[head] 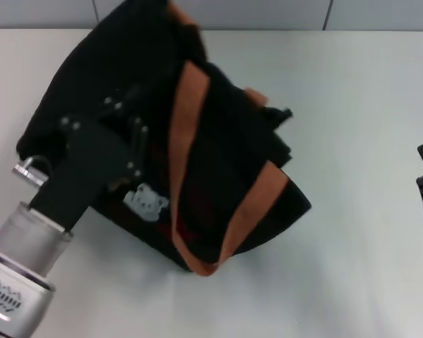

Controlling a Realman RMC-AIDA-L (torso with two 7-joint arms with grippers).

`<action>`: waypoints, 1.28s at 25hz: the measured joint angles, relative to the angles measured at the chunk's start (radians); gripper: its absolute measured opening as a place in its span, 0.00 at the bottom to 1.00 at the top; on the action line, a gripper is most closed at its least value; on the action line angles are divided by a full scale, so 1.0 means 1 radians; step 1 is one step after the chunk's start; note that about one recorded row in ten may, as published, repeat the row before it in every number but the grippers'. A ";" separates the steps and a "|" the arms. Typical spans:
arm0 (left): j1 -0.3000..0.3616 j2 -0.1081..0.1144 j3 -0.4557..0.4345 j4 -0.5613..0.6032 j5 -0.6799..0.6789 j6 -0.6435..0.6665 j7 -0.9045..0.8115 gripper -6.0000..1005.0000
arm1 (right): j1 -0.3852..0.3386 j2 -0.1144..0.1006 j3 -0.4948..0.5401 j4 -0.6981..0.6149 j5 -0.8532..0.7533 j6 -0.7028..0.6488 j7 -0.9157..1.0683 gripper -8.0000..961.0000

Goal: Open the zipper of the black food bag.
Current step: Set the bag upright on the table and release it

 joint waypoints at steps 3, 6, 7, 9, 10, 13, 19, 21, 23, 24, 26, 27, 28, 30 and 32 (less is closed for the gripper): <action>0.059 0.000 -0.026 -0.019 0.000 -0.050 -0.073 0.13 | 0.022 0.000 -0.004 -0.051 -0.002 -0.019 0.143 0.44; 0.093 0.000 -0.037 -0.021 0.004 -0.066 -0.174 0.13 | 0.045 -0.002 -0.012 -0.085 -0.008 -0.021 0.239 0.50; 0.097 0.000 -0.037 -0.022 0.007 -0.068 -0.219 0.13 | 0.050 -0.002 -0.015 -0.094 -0.010 -0.021 0.259 0.53; 0.088 0.000 -0.021 -0.028 0.011 -0.080 -0.312 0.13 | 0.062 -0.002 -0.021 -0.114 -0.012 -0.022 0.313 0.57; 0.080 0.000 -0.011 -0.040 0.011 -0.094 -0.332 0.13 | 0.067 -0.002 -0.022 -0.123 -0.012 -0.023 0.336 0.59; 0.044 0.000 0.025 -0.086 0.011 -0.144 -0.352 0.13 | 0.080 -0.003 -0.024 -0.156 -0.019 -0.028 0.399 0.65; -0.050 0.000 0.138 -0.137 0.015 -0.207 -0.354 0.14 | 0.105 -0.005 -0.025 -0.263 -0.059 -0.045 0.550 0.77; -0.069 -0.001 0.162 -0.139 0.018 -0.197 -0.351 0.14 | 0.110 -0.005 -0.024 -0.281 -0.059 -0.057 0.570 0.77; -0.065 0.000 0.155 -0.137 0.017 -0.179 -0.355 0.14 | 0.113 -0.005 -0.026 -0.298 -0.061 -0.080 0.593 0.78; -0.057 0.000 0.147 -0.135 0.017 -0.170 -0.357 0.14 | 0.118 -0.006 -0.031 -0.316 -0.064 -0.089 0.616 0.78; -0.040 0.006 0.136 -0.114 0.034 -0.139 -0.368 0.14 | 0.125 -0.006 -0.054 -0.372 -0.068 -0.103 0.686 0.78; -0.035 0.010 0.136 -0.093 0.055 -0.118 -0.386 0.14 | 0.128 -0.006 -0.075 -0.405 -0.069 -0.114 0.724 0.78; -0.033 0.012 0.136 -0.066 0.072 -0.101 -0.411 0.14 | 0.129 -0.006 -0.095 -0.429 -0.069 -0.125 0.737 0.80; -0.030 0.013 0.137 0.019 0.116 -0.052 -0.498 0.14 | 0.129 -0.006 -0.141 -0.467 -0.069 -0.148 0.750 0.83; -0.029 0.012 0.139 0.113 0.140 0.003 -0.608 0.18 | 0.128 -0.007 -0.202 -0.511 -0.069 -0.168 0.766 0.86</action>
